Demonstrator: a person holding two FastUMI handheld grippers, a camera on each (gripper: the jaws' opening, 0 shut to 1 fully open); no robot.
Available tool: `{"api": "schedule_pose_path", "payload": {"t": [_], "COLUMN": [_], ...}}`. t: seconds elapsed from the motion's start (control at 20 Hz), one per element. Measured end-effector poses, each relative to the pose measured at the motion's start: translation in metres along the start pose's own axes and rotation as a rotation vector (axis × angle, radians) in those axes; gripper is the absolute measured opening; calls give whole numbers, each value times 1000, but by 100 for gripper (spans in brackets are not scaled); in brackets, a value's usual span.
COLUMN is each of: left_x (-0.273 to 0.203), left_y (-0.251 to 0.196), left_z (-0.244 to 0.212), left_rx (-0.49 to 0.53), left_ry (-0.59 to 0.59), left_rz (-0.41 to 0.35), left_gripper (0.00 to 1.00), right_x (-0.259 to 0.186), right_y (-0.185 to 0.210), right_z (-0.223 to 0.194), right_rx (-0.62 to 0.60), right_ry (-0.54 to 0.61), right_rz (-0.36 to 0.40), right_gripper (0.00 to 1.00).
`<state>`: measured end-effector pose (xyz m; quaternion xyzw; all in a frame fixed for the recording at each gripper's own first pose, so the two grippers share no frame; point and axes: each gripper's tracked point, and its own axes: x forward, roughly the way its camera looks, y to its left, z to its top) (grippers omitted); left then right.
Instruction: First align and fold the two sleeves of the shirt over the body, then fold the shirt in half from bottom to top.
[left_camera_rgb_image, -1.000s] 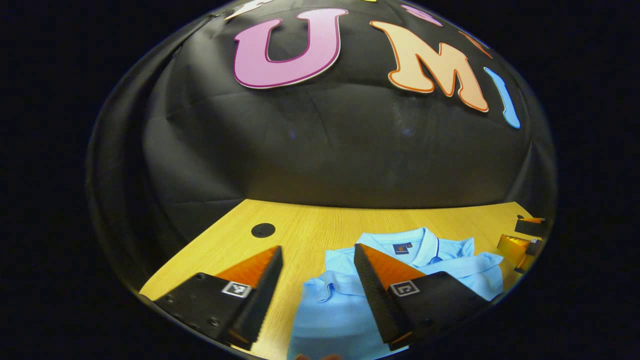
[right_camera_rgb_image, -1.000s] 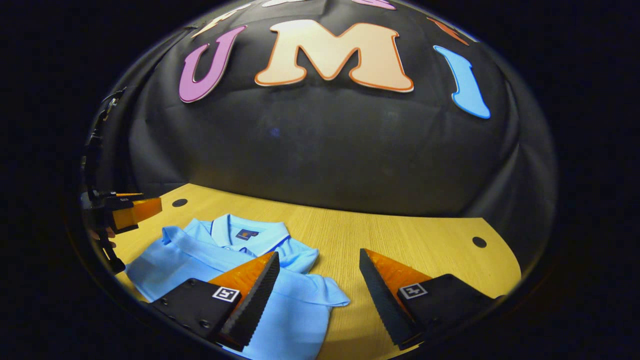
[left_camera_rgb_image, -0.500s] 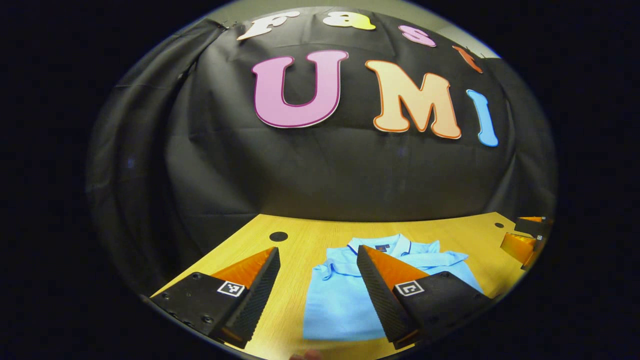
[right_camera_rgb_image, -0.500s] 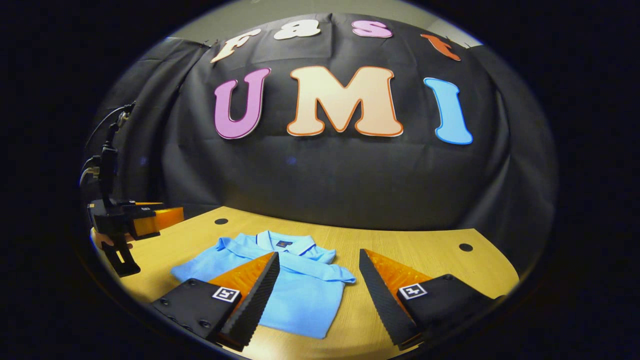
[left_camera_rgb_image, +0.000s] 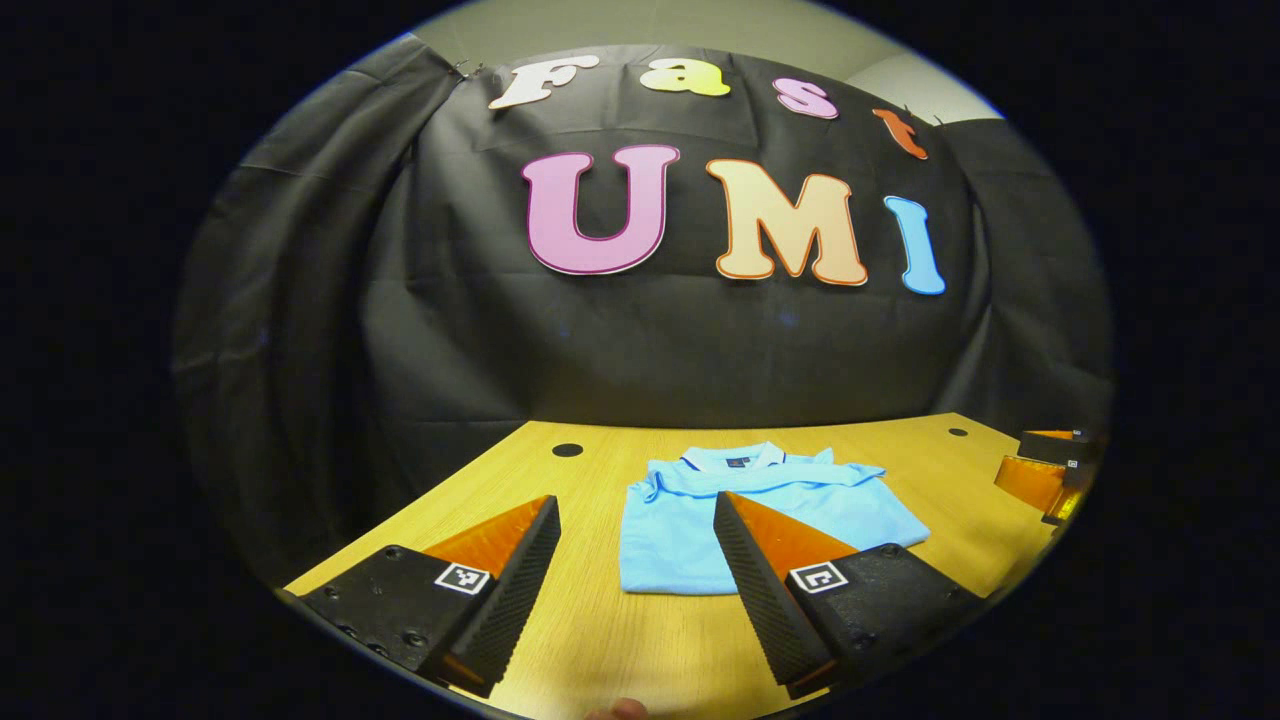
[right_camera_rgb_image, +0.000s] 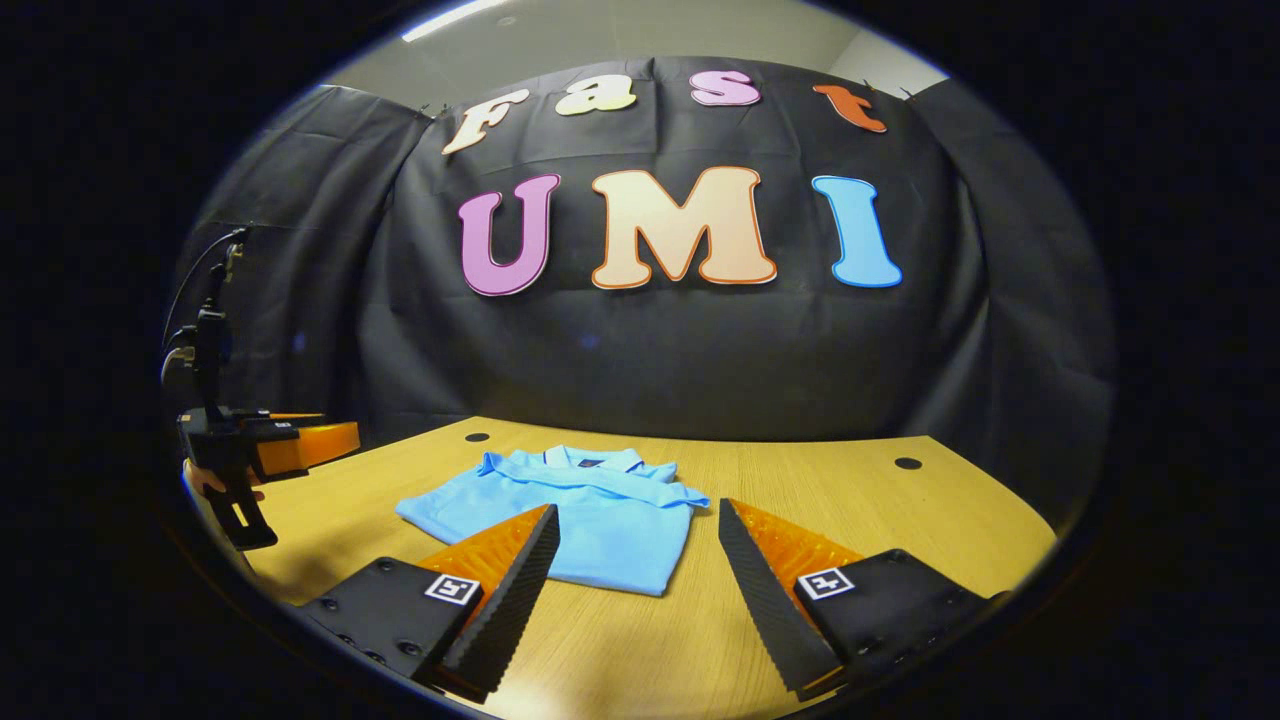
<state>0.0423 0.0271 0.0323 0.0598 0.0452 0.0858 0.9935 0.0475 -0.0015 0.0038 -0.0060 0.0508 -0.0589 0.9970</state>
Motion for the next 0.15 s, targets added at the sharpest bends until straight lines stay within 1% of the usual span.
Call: {"api": "schedule_pose_path", "payload": {"t": [0.15], "left_x": [-21], "left_y": [-1], "left_z": [-10], "left_rx": [-32], "left_ry": [-24], "left_rz": [-6], "left_gripper": [93], "right_x": [-12], "right_y": [10], "right_z": [-10], "right_rx": [-13], "right_ry": [4], "right_rz": [38], "right_gripper": [99]}}
